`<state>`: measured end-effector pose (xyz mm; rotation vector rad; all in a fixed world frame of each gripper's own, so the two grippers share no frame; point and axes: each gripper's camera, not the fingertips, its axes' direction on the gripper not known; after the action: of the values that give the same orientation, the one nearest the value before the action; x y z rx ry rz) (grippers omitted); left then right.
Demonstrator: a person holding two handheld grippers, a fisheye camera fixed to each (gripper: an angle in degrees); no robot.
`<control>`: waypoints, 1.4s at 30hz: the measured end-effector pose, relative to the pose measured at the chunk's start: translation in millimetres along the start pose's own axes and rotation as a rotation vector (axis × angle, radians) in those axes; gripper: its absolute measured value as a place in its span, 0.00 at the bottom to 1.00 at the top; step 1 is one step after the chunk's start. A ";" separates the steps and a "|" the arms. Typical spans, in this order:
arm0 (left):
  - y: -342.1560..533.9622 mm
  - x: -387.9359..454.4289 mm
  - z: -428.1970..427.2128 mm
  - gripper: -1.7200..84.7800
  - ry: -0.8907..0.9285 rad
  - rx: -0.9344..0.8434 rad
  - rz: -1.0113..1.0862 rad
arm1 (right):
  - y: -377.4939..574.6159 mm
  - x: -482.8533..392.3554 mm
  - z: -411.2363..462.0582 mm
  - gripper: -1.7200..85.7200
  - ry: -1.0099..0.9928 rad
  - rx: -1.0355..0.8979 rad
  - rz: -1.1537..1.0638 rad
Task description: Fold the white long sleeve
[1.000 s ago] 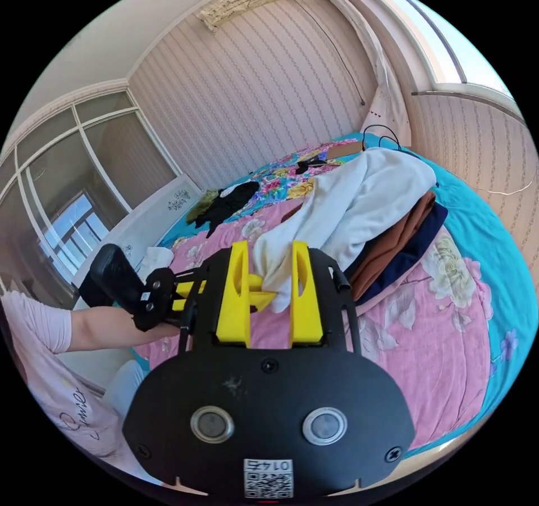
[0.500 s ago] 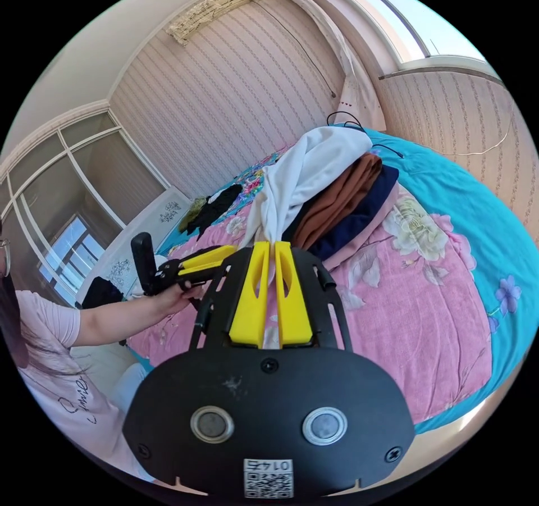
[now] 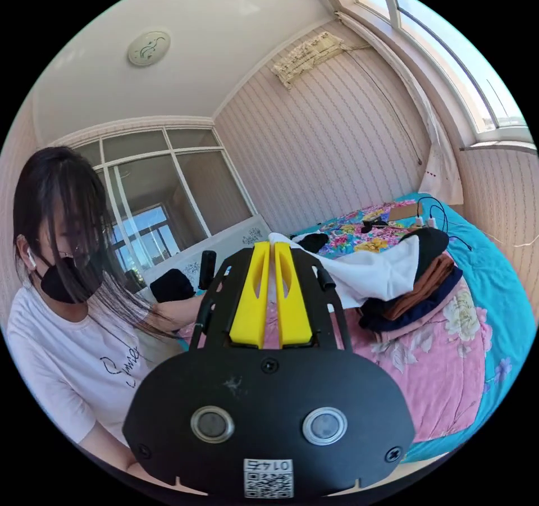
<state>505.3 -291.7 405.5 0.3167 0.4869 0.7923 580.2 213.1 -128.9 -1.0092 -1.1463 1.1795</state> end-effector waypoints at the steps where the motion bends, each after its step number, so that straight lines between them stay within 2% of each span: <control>1: 2.4 -0.5 -45.9 0.01 -0.048 0.049 -0.009 | -5.9 -9.2 4.9 0.03 -0.021 -0.006 -0.023; 4: 4.7 2.6 -147.6 0.01 -0.242 0.132 0.010 | -33.6 -44.9 38.7 0.03 -0.097 -0.039 -0.099; 9: -12.4 0.2 -266.4 0.01 -0.539 0.200 0.014 | -59.6 -81.1 142.1 0.03 -0.410 -0.124 -0.067; 11: -23.1 -10.2 -306.9 0.01 -0.627 0.243 0.001 | -58.6 -88.8 167.1 0.03 -0.425 -0.123 -0.053; 14: -28.4 -26.5 -328.3 0.01 -0.698 0.302 -0.013 | -38.0 -77.4 191.4 0.03 -0.455 -0.071 0.091; 16: -29.7 -59.3 -326.0 0.01 -0.642 0.292 -0.073 | -17.2 -62.8 202.1 0.03 -0.391 -0.070 0.207; 18: -22.7 -88.3 -307.8 0.01 -0.566 0.227 -0.113 | 12.7 -44.6 212.3 0.03 -0.236 -0.114 0.335; 20: 4.4 -122.6 -265.3 0.02 -0.630 -0.001 -0.160 | 34.1 -32.3 216.1 0.03 -0.063 -0.160 0.419; 23: 60.6 -148.8 -229.1 0.03 -0.623 -0.259 -0.221 | 71.8 -10.7 228.0 0.03 0.231 -0.325 0.567; 26: 118.3 -143.2 -244.1 0.03 -0.581 -0.277 -0.202 | 100.5 4.0 243.3 0.03 0.365 -0.494 0.675; 28: 152.5 -135.3 -264.3 0.04 -0.614 -0.317 -0.200 | 104.2 4.1 253.6 0.04 0.413 -0.569 0.691; 32: 224.4 -118.0 -303.3 0.05 -0.718 -0.404 -0.226 | 66.7 -27.7 290.9 0.06 0.562 -0.582 0.485; 34: 269.8 -110.6 -317.8 0.06 -0.767 -0.437 -0.295 | 47.8 -52.5 337.1 0.08 0.451 -0.613 0.313; 36: 295.5 -107.8 -320.8 0.07 -0.769 -0.448 -0.347 | 35.7 -89.9 422.0 0.10 0.226 -0.737 0.133; 38: 313.8 -107.7 -320.7 0.08 -0.782 -0.452 -0.375 | 38.5 -123.5 487.8 0.11 0.082 -0.829 -0.002; 40: 327.9 -113.8 -323.5 0.08 -0.772 -0.449 -0.429 | 48.3 -153.9 546.5 0.13 0.012 -0.918 -0.109; 42: 335.2 -116.3 -330.4 0.08 -0.762 -0.415 -0.475 | 65.1 -177.3 607.2 0.14 0.024 -1.006 -0.162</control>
<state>59.9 -125.5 310.4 0.0884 -0.3178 0.2511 -33.0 44.8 -121.4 -1.6106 -1.8135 0.4034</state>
